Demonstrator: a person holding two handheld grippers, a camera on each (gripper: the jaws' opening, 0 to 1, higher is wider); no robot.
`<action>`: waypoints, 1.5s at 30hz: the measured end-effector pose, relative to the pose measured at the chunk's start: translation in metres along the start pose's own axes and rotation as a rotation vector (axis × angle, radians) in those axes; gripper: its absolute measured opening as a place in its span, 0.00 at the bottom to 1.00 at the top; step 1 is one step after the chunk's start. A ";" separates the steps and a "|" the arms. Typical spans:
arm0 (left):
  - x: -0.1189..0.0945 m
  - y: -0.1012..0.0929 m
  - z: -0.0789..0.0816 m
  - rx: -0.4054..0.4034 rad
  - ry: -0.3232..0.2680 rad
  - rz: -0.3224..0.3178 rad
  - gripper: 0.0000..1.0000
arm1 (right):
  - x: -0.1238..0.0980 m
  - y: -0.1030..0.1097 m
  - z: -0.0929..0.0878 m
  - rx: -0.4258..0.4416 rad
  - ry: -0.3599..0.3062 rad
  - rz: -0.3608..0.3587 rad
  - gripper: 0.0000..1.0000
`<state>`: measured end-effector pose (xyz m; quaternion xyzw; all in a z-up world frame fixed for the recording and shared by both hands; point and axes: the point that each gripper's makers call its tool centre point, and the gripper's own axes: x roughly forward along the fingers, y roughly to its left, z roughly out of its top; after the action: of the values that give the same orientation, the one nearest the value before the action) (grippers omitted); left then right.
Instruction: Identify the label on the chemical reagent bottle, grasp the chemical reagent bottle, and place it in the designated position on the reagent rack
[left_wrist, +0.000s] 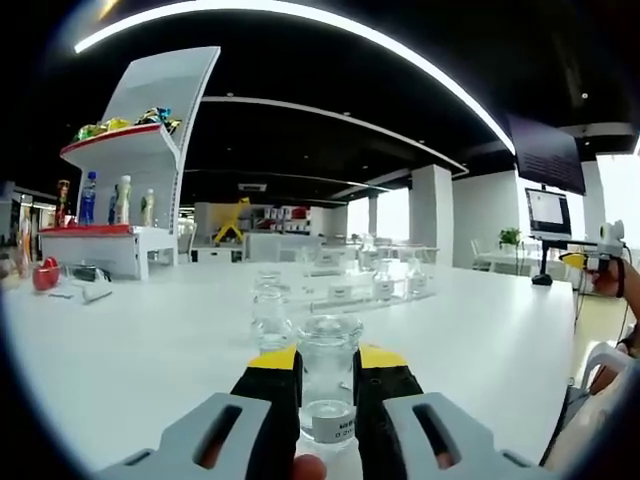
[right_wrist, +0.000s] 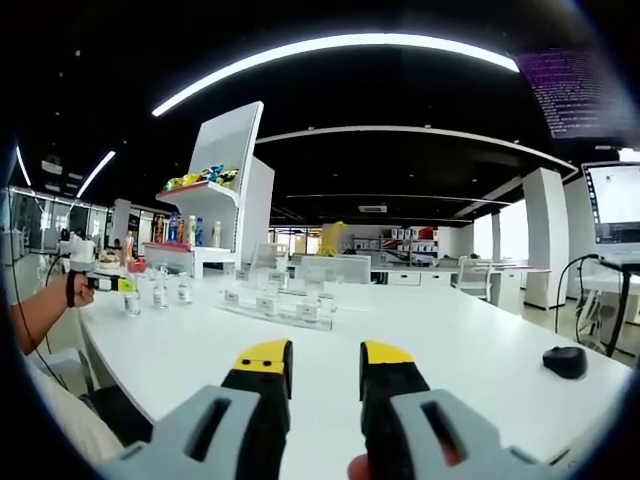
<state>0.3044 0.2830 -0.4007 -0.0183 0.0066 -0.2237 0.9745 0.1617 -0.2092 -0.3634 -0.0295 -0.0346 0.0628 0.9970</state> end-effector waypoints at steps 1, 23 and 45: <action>0.000 -0.001 0.000 0.003 0.001 -0.003 0.19 | 0.000 0.000 0.000 0.000 -0.001 0.000 0.26; -0.009 -0.004 0.014 0.021 -0.007 0.016 0.19 | 0.002 0.002 -0.005 0.003 0.009 0.005 0.25; 0.019 -0.025 0.039 0.021 -0.004 -0.010 0.19 | 0.002 0.003 -0.004 0.002 0.015 0.008 0.25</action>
<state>0.3118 0.2533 -0.3612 -0.0084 0.0020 -0.2287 0.9735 0.1640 -0.2065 -0.3670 -0.0288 -0.0268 0.0665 0.9970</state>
